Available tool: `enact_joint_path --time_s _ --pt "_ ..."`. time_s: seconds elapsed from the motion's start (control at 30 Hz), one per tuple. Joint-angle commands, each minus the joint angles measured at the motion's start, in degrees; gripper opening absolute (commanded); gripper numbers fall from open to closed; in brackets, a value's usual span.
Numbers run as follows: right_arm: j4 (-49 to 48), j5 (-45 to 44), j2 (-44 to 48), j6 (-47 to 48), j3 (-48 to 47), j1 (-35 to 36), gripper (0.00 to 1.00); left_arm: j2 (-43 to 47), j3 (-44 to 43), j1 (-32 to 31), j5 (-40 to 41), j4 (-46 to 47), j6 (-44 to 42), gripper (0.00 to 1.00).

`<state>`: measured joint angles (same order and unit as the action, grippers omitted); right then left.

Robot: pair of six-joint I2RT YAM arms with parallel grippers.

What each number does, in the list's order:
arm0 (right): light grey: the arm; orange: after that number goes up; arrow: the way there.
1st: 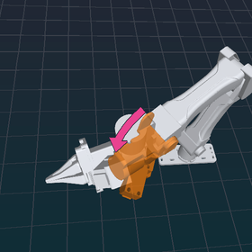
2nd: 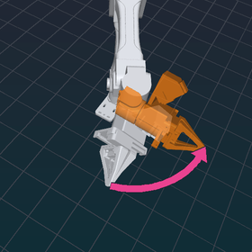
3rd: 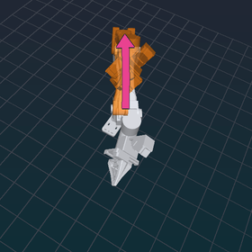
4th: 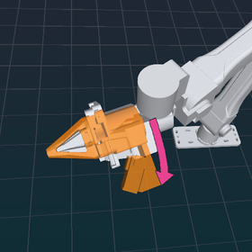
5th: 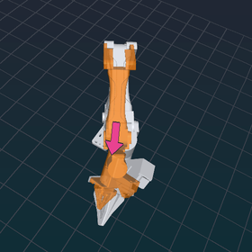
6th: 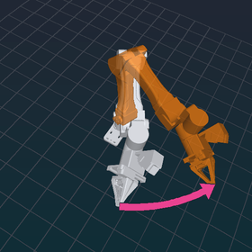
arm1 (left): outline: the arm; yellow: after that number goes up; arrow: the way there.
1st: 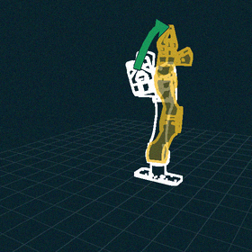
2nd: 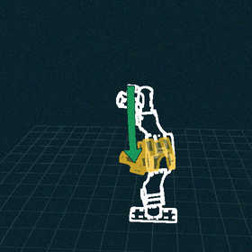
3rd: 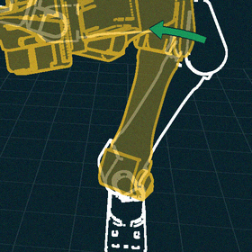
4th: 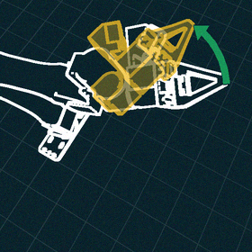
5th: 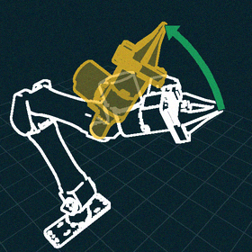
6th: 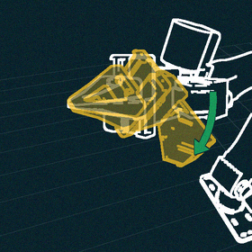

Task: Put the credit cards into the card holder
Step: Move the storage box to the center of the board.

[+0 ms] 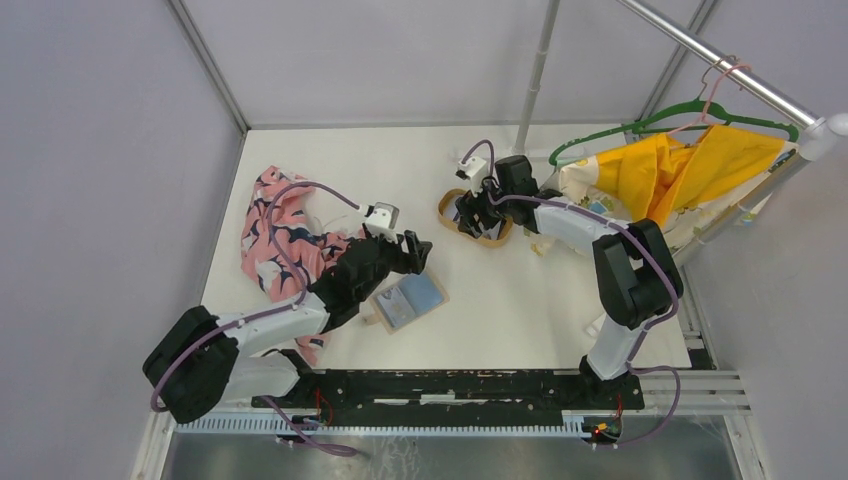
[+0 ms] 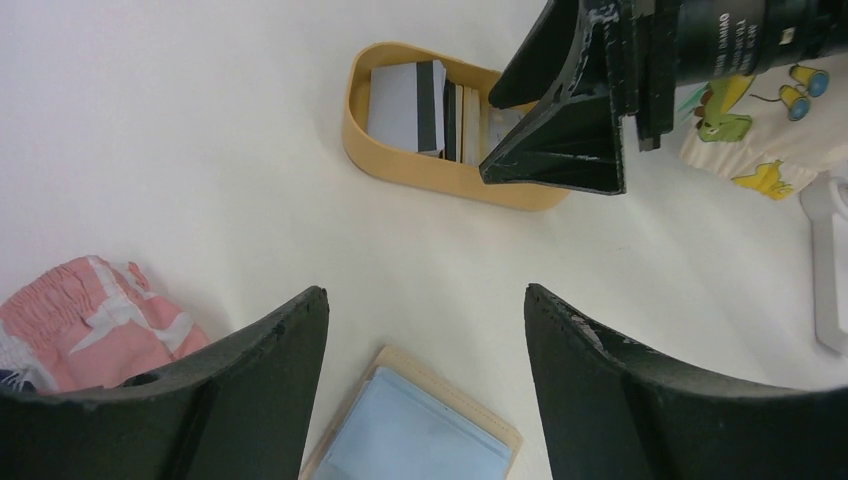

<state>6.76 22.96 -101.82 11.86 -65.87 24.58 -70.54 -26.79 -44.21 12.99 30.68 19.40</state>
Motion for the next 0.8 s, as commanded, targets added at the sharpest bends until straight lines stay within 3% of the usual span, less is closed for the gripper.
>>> enact_joint_path --time_s 0.0,0.43,0.77 --pt "-1.6 0.8 0.4 0.8 -0.6 -0.1 0.72 5.7 1.0 0.1 0.2 -3.6 2.1 0.77" --pt "4.4 0.0 -5.0 6.4 -3.3 0.8 0.66 19.4 6.8 0.1 -3.2 -13.5 8.0 0.77" --pt "10.6 2.8 -3.6 12.7 -3.2 2.9 0.40 21.2 6.8 0.1 -3.5 -17.1 8.3 0.77"
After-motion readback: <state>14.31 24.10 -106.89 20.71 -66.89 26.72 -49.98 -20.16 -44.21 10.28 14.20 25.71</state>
